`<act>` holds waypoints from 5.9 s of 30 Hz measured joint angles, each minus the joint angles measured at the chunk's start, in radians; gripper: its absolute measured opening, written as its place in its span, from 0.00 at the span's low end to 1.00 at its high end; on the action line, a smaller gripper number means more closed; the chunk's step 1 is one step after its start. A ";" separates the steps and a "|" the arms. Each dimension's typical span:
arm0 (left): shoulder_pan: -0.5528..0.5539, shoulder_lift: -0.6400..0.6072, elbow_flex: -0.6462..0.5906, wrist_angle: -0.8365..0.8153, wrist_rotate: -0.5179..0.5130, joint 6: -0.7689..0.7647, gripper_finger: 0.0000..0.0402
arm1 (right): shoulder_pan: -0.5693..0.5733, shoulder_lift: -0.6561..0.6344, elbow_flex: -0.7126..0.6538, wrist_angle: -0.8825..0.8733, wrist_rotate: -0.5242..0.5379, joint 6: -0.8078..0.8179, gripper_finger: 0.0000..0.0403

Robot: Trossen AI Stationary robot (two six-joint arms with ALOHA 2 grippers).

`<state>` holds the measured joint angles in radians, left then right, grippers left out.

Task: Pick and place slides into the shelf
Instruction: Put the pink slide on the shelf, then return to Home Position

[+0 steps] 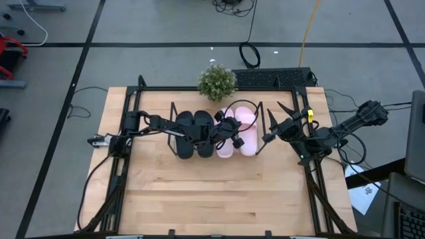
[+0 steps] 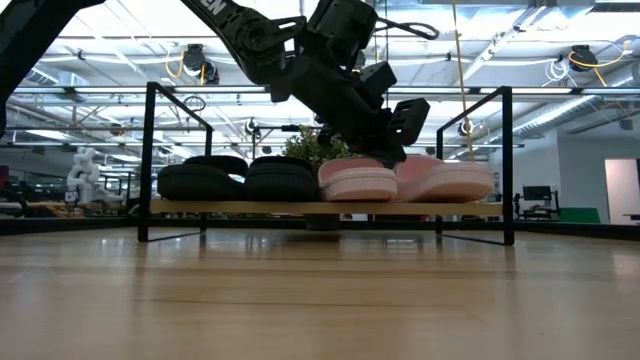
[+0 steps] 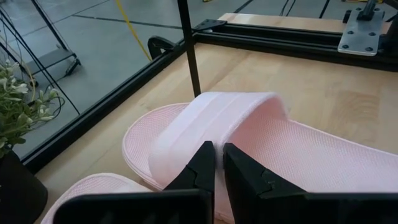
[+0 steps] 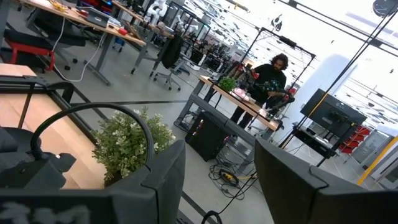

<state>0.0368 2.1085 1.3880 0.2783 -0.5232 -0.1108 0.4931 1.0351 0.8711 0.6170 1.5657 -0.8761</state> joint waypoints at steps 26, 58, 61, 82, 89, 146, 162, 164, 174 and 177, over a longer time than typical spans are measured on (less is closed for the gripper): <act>-0.020 0.000 0.002 -0.020 0.000 -0.003 0.17 | 0.000 0.000 0.000 0.000 0.001 0.000 0.45; -0.260 -0.572 -0.014 -1.141 -0.410 -0.291 0.51 | 0.000 -0.069 0.000 0.007 0.004 -0.086 0.45; -0.297 -0.655 -0.083 -1.308 -0.510 -0.511 0.50 | 0.000 -0.131 0.000 0.007 0.005 -0.086 0.45; -0.685 -1.192 -0.870 -0.914 -0.520 -0.888 0.48 | 0.014 -0.529 -0.447 0.107 -0.051 0.086 0.45; -0.752 -1.315 -1.014 -0.770 -0.616 -0.870 0.47 | 0.150 -0.623 -0.537 0.174 -0.051 0.068 0.45; -0.661 -1.810 -1.365 -0.246 -0.184 -0.175 0.50 | 0.923 -0.978 -0.828 0.352 -0.179 0.107 0.45; -0.207 -1.809 -1.364 -0.258 0.239 -0.103 0.50 | 0.809 -0.978 -0.829 0.415 -0.176 -0.011 0.45; -0.158 -1.809 -1.364 -0.272 0.318 -0.104 0.51 | 0.802 -0.978 -0.829 0.415 -0.175 -0.003 0.45; -0.131 -1.805 -1.364 -0.303 0.546 -0.180 0.49 | 0.803 -0.978 -0.830 0.410 -0.174 0.017 0.45; -0.132 -1.768 -1.364 -0.303 0.544 -0.195 0.50 | 0.803 -0.978 -0.830 0.402 -0.173 0.019 0.45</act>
<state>-0.0948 0.3407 0.0242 -0.0250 0.0204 -0.3060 1.2957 0.0568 0.0414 1.0194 1.3922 -0.8574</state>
